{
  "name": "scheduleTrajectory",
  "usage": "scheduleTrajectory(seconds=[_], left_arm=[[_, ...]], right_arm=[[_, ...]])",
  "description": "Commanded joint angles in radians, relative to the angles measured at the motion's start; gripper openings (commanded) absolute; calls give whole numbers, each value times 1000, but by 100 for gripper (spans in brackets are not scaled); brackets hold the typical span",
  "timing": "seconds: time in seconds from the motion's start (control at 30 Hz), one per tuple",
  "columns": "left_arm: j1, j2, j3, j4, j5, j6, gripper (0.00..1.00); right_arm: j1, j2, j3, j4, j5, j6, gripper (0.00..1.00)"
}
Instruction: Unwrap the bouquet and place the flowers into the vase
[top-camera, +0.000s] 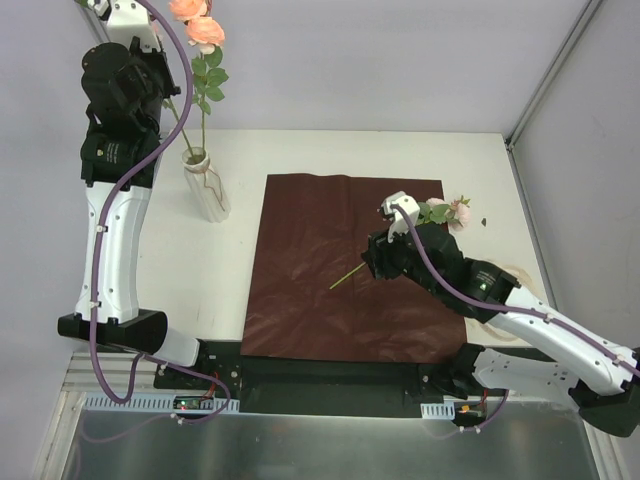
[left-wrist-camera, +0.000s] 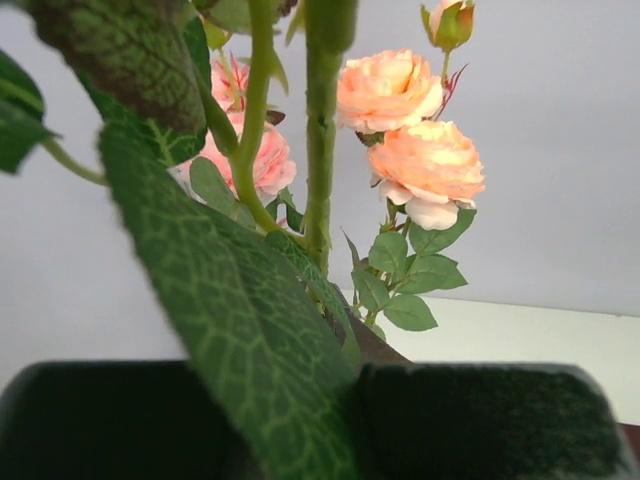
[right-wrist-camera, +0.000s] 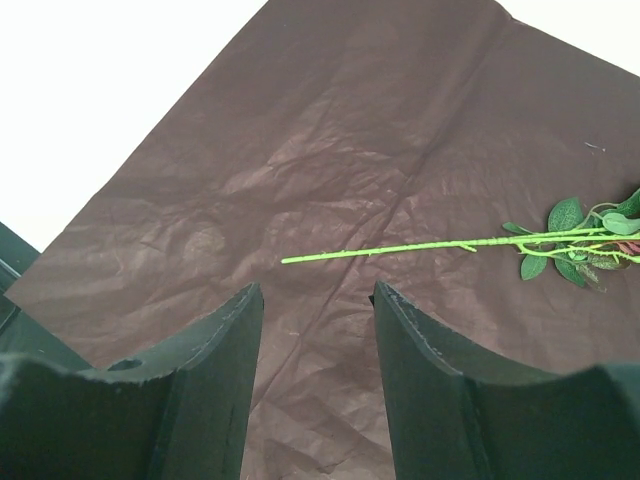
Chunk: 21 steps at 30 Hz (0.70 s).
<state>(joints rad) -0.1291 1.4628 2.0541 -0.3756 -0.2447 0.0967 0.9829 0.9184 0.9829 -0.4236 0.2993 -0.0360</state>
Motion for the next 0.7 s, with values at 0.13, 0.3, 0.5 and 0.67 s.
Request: scheduleTrajectory(seconds=[0.13, 0.3, 0.5, 0.67], left_arm=[[43, -9, -118, 66, -57, -87, 0], [62, -4, -218, 107, -87, -137, 1], [88, -9, -375, 193, -129, -224, 7], [94, 2, -446, 222, -137, -252, 22]], right_arm=[[-6, 51, 33, 25, -5, -12, 51], [-6, 53, 14, 32, -6, 2, 51], [-6, 45, -13, 39, -11, 24, 51], [-7, 53, -16, 28, -11, 33, 50]])
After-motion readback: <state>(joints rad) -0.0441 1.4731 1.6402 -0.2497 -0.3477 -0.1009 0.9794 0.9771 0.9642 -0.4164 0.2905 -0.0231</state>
